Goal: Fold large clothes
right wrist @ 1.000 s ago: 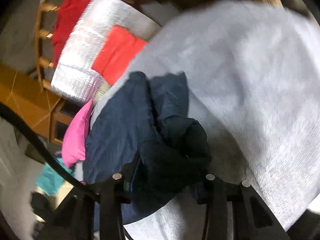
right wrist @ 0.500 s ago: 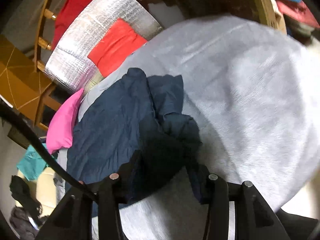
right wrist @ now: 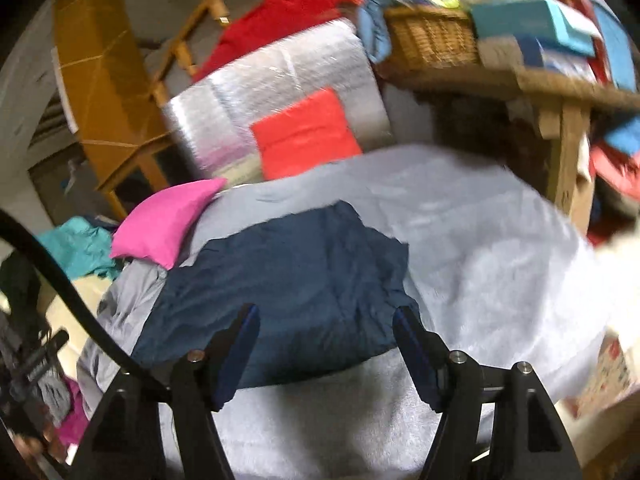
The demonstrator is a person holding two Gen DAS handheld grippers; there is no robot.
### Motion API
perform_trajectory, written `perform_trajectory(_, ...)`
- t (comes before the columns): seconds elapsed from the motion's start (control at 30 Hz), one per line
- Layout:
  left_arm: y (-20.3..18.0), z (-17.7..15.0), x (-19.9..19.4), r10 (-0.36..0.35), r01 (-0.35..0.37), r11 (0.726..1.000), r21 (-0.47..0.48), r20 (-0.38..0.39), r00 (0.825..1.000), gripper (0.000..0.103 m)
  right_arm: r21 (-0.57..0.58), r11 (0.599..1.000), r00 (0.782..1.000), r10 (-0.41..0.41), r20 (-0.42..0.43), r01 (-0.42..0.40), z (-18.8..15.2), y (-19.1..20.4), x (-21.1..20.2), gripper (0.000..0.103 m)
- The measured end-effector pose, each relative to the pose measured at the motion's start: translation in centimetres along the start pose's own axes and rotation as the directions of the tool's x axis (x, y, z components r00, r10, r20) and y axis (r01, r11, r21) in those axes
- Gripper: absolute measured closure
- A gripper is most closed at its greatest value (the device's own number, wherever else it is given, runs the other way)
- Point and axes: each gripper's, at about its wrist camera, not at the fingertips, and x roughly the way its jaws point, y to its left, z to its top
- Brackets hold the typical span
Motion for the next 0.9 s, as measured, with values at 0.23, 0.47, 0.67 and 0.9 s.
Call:
perform_trajectory(0.23,-0.3,0.5,-4.1,0.002,-0.003,1.0,0.021,0.048,0.999,0.009,-0.133,0.991,0.999,0.009,0.036,-0.004,-0.7,3.6,-3.9,0.025)
perform_trajectory(0.47,-1.0,0.5,-7.3,0.014,-0.02,0.998,0.051,0.102,0.995,0.005,-0.235,0.972,0.998,0.02,0.065,-0.004,-1.7,6.5,-6.6,0.021)
perform_trajectory(0.67,-1.1,1.1,-9.3,0.002,-0.007,0.999,0.044,0.116,0.993,0.005,-0.294,0.955,0.993,0.014,0.117,0.021,-2.1,8.1,-8.3,0.018)
perform_trajectory(0.9,-0.9,1.7,-11.3,0.019,-0.024,0.999,0.032,0.15,0.988,0.005,-0.302,0.953,0.99,0.009,0.143,0.035,-1.8,9.0,-9.9,0.018)
